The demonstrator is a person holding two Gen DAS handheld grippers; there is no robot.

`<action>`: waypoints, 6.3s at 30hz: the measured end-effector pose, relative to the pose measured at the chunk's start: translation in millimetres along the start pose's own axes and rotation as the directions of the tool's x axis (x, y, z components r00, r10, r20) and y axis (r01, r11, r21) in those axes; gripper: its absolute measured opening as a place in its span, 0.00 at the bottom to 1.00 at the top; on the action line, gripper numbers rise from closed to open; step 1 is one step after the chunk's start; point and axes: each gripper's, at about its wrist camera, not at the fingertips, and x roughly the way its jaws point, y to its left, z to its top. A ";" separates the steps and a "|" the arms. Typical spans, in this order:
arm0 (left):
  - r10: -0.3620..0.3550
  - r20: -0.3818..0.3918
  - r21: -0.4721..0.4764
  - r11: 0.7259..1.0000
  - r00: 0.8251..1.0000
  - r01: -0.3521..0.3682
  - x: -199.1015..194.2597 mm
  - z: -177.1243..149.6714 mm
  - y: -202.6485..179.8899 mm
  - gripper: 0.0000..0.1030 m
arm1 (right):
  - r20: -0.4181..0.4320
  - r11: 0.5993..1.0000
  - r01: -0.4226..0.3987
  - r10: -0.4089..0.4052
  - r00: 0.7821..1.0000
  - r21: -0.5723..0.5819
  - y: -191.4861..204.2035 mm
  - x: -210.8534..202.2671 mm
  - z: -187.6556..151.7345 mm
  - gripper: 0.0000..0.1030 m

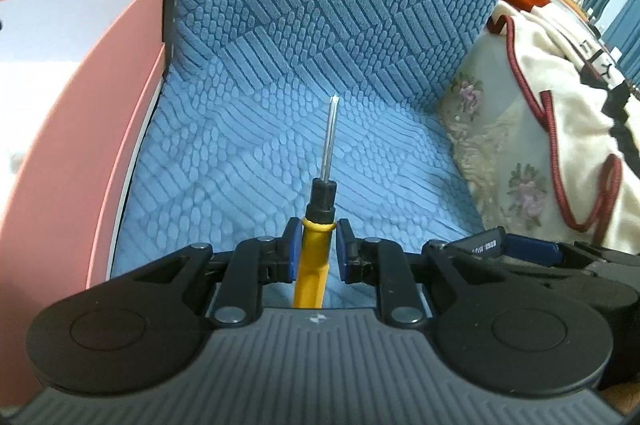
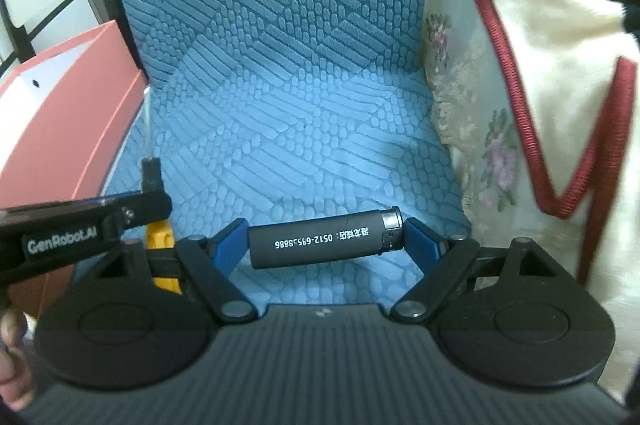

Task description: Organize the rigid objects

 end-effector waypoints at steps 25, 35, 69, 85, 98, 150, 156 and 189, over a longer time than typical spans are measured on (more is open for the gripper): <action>-0.030 0.039 0.011 0.999 0.999 0.030 -119.9 -4.8 -17.2 0.20 | 0.102 0.998 -0.036 0.042 0.994 -0.056 18.6 -116.9 -3.1 0.83; -0.049 0.068 0.012 0.999 0.996 0.048 -170.7 -9.7 -2.8 0.20 | 0.135 0.994 -0.077 0.087 0.987 -0.082 44.2 -155.5 -8.6 0.83; 0.128 0.178 -0.173 0.980 0.976 -0.097 -317.9 -49.0 148.3 0.20 | 0.103 0.901 -0.266 0.317 0.943 -0.343 214.2 -210.0 -27.9 0.83; 0.152 0.113 -0.215 0.969 0.982 -0.125 -264.0 5.8 229.3 0.20 | 0.021 0.910 -0.257 0.279 0.960 -0.325 263.4 -131.1 5.9 0.83; 0.149 0.045 -0.239 0.962 0.988 -0.134 -197.0 45.4 291.2 0.10 | -0.060 0.918 -0.236 0.229 0.972 -0.318 290.0 -47.6 26.2 0.83; 0.180 0.201 -0.239 0.962 0.963 -0.130 -341.1 -14.2 184.8 0.11 | 0.084 0.887 -0.348 0.388 0.918 -0.303 219.2 -199.2 2.6 0.95; 0.176 0.221 -0.211 0.969 0.959 -0.129 -354.9 -25.1 160.8 0.34 | 0.119 0.894 -0.344 0.389 0.913 -0.287 197.4 -220.8 0.1 0.95; 0.209 0.246 -0.194 0.967 0.946 -0.163 -400.8 -64.5 127.0 0.98 | 0.171 0.905 -0.338 0.387 0.906 -0.260 159.5 -255.5 -29.2 0.95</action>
